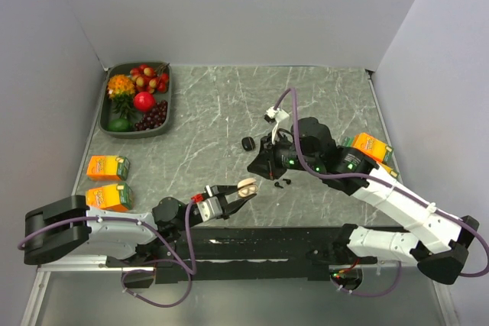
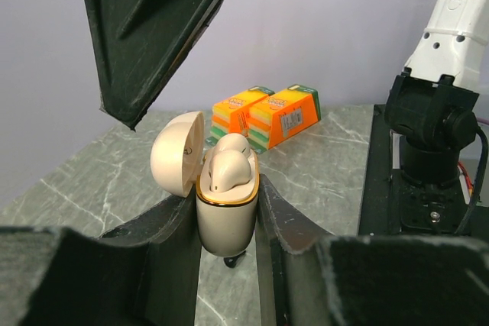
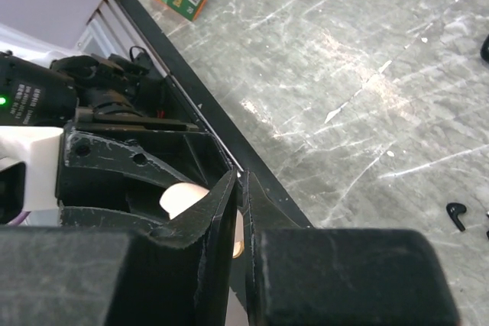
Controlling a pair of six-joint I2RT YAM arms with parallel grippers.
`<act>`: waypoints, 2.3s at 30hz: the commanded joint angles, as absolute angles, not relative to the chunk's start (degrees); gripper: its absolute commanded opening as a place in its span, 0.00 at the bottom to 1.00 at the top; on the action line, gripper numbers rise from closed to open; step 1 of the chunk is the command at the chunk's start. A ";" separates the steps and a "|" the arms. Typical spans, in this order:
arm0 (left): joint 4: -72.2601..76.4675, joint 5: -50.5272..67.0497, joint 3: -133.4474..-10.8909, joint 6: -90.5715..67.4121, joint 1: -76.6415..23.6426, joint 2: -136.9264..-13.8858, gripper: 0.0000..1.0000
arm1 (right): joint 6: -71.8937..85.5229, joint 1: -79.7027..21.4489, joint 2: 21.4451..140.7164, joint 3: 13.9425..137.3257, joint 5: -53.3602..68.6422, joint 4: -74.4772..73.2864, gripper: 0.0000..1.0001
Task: Insert the wireless bluetooth earbuds into the charging case
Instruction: Close the charging case, then place the charging case at the center of the board.
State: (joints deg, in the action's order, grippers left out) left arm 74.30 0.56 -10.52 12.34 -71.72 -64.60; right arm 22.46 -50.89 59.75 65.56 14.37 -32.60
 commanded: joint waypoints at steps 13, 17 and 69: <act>90.09 -2.37 -10.55 12.30 -72.16 -63.63 0.01 | 22.94 -55.37 57.48 62.58 17.14 -28.48 0.13; 89.91 -2.46 -10.55 12.13 -72.07 -63.54 0.01 | 23.03 -55.81 56.60 62.40 16.26 -28.39 0.13; 25.67 27.15 -52.46 -47.11 -16.62 -99.64 0.02 | 23.64 -56.78 39.91 45.79 -4.83 -16.08 0.23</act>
